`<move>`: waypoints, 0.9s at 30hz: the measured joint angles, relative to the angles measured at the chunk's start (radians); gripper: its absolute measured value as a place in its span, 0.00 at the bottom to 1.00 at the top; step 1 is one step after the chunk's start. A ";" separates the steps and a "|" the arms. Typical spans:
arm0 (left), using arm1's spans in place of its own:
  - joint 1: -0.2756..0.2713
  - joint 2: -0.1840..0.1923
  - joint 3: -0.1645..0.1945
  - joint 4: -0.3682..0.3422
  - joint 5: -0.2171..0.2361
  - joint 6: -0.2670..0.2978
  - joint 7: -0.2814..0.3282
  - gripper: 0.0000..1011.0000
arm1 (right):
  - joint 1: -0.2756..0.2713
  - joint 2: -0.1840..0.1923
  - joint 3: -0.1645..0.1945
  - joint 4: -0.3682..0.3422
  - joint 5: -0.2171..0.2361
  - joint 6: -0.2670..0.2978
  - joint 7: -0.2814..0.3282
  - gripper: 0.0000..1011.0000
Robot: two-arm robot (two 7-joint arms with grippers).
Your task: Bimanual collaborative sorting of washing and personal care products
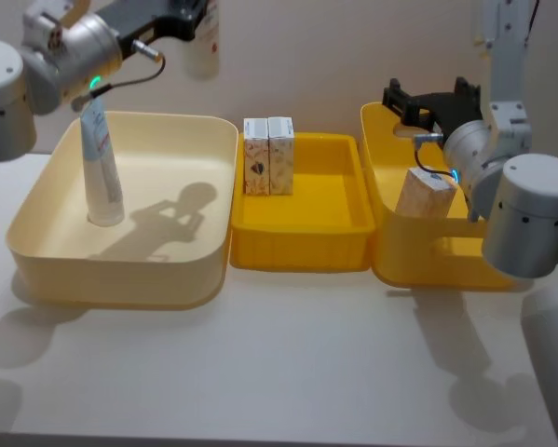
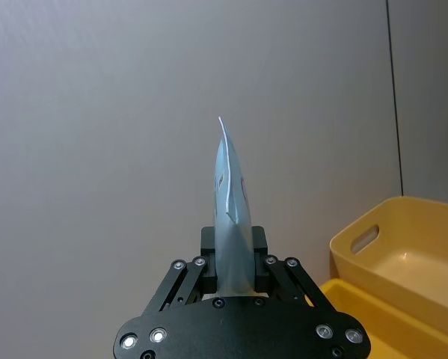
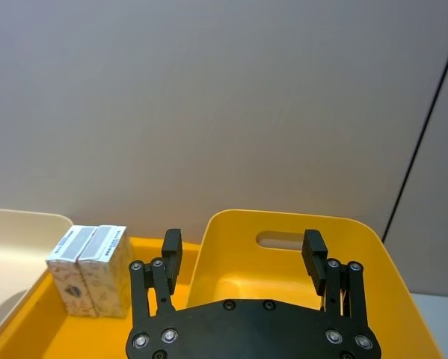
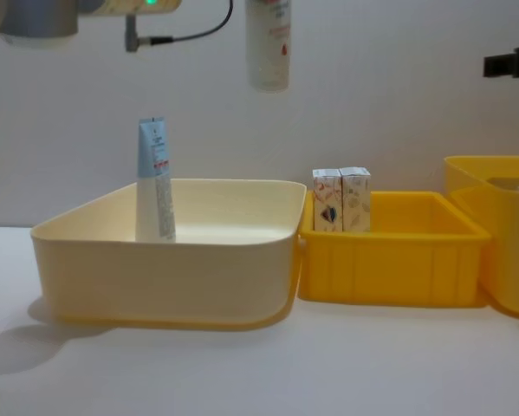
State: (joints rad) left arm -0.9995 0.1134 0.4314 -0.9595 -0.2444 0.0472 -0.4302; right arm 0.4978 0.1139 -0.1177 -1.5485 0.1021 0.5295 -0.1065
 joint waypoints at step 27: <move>-0.151 -0.070 0.009 0.204 -0.057 -0.123 -0.152 0.25 | -0.010 0.062 -0.075 -0.024 0.010 -0.045 0.198 0.99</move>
State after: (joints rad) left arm -1.1510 0.0436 0.4404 -0.7552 -0.3013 -0.0757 -0.5826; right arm 0.4878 0.1763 -0.1924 -1.5725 0.1124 0.4850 0.0910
